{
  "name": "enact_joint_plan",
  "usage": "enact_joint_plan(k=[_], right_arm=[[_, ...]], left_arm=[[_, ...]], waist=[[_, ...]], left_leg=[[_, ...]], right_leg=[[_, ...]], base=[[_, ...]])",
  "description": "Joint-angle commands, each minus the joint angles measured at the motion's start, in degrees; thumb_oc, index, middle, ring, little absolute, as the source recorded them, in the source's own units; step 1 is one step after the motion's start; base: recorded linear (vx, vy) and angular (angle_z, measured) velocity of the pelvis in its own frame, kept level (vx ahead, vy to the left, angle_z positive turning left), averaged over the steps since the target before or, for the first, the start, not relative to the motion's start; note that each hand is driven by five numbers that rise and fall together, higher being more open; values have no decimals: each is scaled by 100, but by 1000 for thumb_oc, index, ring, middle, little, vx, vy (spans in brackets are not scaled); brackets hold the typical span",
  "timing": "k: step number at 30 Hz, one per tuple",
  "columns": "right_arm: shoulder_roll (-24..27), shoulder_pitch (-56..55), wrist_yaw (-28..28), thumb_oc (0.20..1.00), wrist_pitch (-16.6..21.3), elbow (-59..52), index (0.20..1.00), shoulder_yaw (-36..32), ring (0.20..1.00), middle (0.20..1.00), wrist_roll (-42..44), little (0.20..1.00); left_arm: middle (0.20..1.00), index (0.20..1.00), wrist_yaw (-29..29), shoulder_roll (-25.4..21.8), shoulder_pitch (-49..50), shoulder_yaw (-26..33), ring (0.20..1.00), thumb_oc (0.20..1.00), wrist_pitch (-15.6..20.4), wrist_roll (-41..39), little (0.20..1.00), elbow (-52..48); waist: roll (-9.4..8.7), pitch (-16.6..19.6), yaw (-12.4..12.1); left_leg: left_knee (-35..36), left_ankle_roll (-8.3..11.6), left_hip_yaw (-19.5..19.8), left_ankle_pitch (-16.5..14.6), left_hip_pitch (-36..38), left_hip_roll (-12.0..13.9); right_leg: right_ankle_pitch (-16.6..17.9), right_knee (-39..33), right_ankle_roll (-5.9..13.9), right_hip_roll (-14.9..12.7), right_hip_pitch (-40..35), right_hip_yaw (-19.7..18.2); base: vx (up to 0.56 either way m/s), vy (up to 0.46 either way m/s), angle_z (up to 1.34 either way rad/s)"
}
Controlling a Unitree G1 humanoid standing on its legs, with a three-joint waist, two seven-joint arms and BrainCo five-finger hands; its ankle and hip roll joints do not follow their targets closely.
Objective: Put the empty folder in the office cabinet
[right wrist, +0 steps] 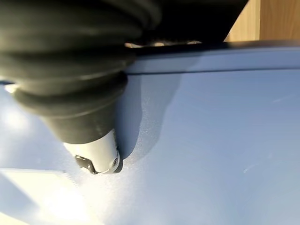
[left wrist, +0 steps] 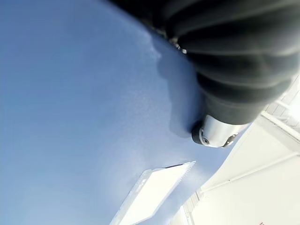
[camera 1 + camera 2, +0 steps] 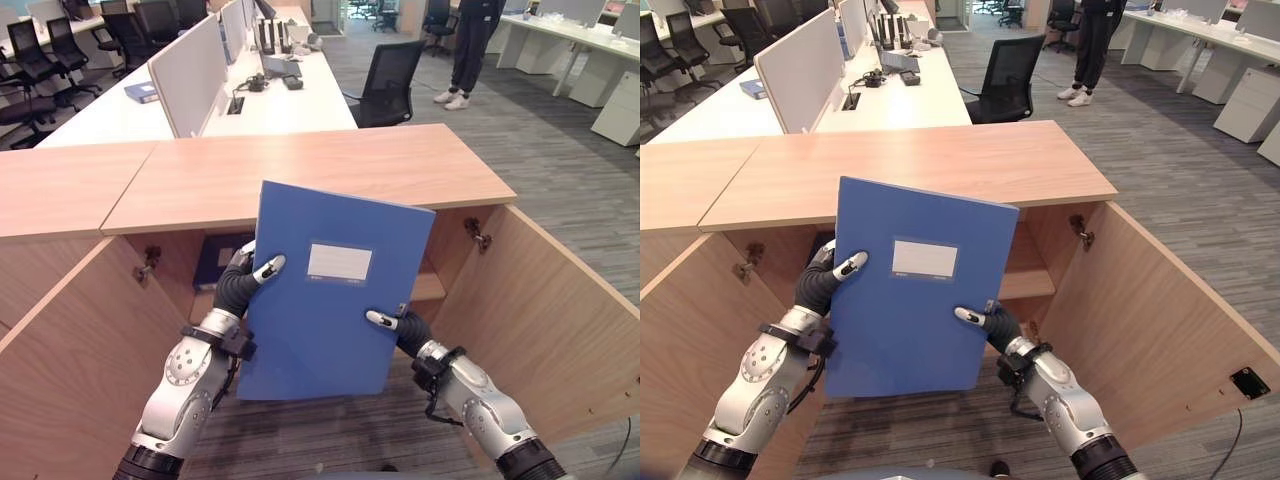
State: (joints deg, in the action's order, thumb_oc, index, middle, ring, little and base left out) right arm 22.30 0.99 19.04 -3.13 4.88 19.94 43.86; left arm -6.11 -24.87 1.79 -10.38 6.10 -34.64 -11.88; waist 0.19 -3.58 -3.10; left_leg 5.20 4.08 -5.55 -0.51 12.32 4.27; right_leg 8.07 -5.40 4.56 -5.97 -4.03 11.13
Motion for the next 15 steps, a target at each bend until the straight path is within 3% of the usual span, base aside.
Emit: enact_joint_plan(k=[1,15], right_arm=[[-405,696,351,200,160,-616,200,324,200,200,205,200],[-218,661,826,200,-58,-715,200,316,200,200,172,200]], left_arm=[[200,200,-407,92,-691,-382,200,200,137,-257,200,-284],[200,200,-725,0,-443,-160,200,200,44,-148,200,-154]], waist=[[-117,-17,-22],[-120,-2,-41]], left_leg=[[-20,8,236,-221,-254,39],[-20,24,243,-196,-273,58]], right_leg=[[-820,250,458,-327,-470,-94],[-822,229,456,-318,-472,-88]], base=[[0,0,0],[0,0,0]])
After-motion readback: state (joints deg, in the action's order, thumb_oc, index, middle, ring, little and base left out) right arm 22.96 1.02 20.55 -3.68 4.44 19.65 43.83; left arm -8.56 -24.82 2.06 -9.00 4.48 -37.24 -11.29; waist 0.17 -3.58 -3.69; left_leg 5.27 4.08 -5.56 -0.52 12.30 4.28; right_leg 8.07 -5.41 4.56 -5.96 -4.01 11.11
